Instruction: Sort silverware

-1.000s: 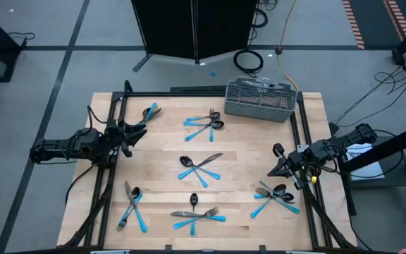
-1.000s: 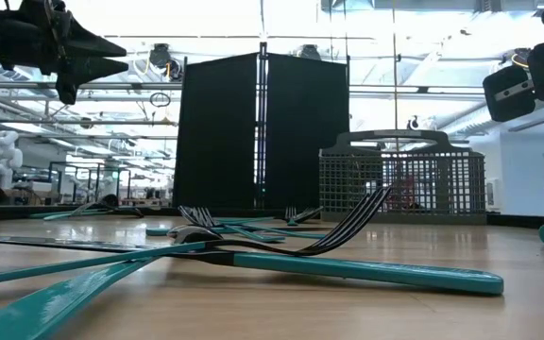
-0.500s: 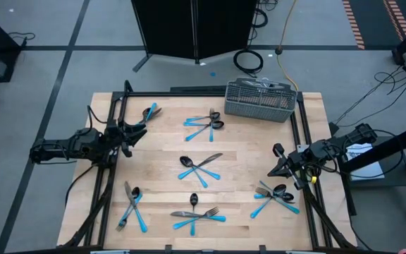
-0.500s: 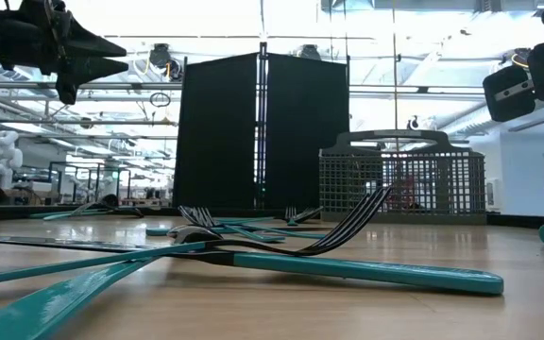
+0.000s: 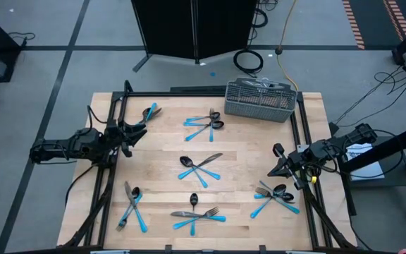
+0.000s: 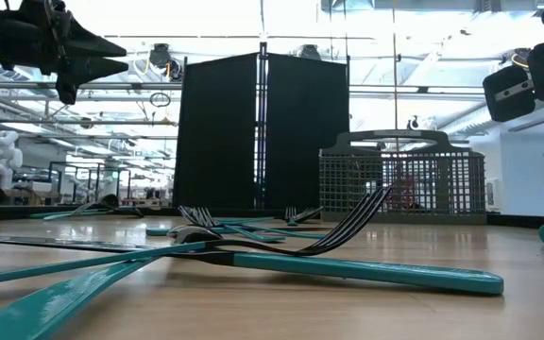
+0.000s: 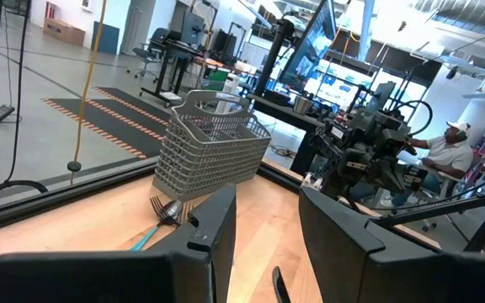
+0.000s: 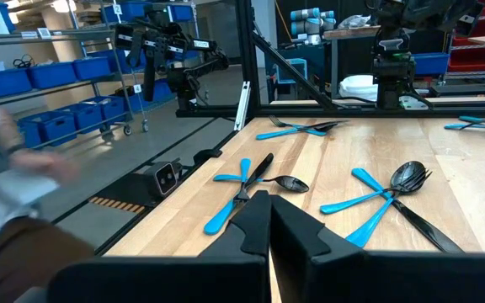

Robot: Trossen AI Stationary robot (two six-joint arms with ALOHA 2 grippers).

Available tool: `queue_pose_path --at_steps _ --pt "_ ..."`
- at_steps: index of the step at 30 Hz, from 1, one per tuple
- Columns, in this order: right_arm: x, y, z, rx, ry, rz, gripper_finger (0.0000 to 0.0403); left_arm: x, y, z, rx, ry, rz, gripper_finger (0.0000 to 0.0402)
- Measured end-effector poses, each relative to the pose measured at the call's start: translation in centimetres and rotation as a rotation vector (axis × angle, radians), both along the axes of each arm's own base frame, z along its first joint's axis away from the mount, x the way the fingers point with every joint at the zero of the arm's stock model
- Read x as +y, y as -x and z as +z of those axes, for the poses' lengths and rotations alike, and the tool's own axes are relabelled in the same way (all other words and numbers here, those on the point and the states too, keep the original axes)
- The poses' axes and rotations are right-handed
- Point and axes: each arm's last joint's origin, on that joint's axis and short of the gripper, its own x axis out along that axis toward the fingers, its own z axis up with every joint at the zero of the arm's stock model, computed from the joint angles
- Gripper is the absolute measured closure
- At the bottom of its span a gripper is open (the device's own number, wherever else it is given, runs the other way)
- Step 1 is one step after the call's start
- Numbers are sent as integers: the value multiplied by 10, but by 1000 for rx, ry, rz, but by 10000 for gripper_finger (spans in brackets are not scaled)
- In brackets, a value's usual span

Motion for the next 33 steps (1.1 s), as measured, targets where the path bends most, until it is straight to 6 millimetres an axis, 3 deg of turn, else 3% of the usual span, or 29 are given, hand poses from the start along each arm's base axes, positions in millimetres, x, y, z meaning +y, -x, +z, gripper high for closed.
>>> queue_pose_path --at_steps 11,14,18,22,33 --pt "0 0 0 -3 5 -2 403 0 0 0 0 0 0 274" --pt "0 0 1 -43 65 -5 403 0 0 0 0 0 0 274" --pt "-1 0 11 -126 -7 -19 403 0 0 0 3 -11 2 274" --pt "-6 0 24 -238 -64 -202 403 1 1 2 38 -158 44 274" --pt "-20 4 38 -323 -309 -596 403 1 4 21 -159 -158 60 274"
